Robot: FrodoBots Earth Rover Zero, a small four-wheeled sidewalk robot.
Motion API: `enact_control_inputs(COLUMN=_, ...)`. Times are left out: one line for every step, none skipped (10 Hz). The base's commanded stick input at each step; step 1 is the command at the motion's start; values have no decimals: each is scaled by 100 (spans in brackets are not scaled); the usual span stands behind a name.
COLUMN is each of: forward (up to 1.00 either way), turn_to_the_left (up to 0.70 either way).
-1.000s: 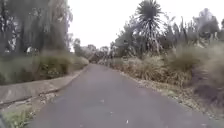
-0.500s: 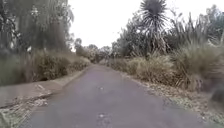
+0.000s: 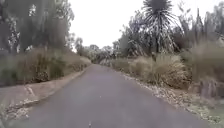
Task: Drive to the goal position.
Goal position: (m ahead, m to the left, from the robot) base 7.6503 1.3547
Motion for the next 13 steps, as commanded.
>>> enact_control_inputs(forward=85, turn_to_the_left=0)
enact_control_inputs(forward=85, turn_to_the_left=0)
enact_control_inputs(forward=85, turn_to_the_left=0)
enact_control_inputs(forward=0, turn_to_the_left=0)
enact_control_inputs(forward=0, turn_to_the_left=0)
enact_control_inputs(forward=0, turn_to_the_left=0)
enact_control_inputs(forward=0, turn_to_the_left=0)
enact_control_inputs(forward=0, turn_to_the_left=0)
enact_control_inputs(forward=0, turn_to_the_left=0)
enact_control_inputs(forward=0, turn_to_the_left=0)
enact_control_inputs(forward=0, turn_to_the_left=0)
enact_control_inputs(forward=0, turn_to_the_left=0)
enact_control_inputs(forward=5, turn_to_the_left=0)
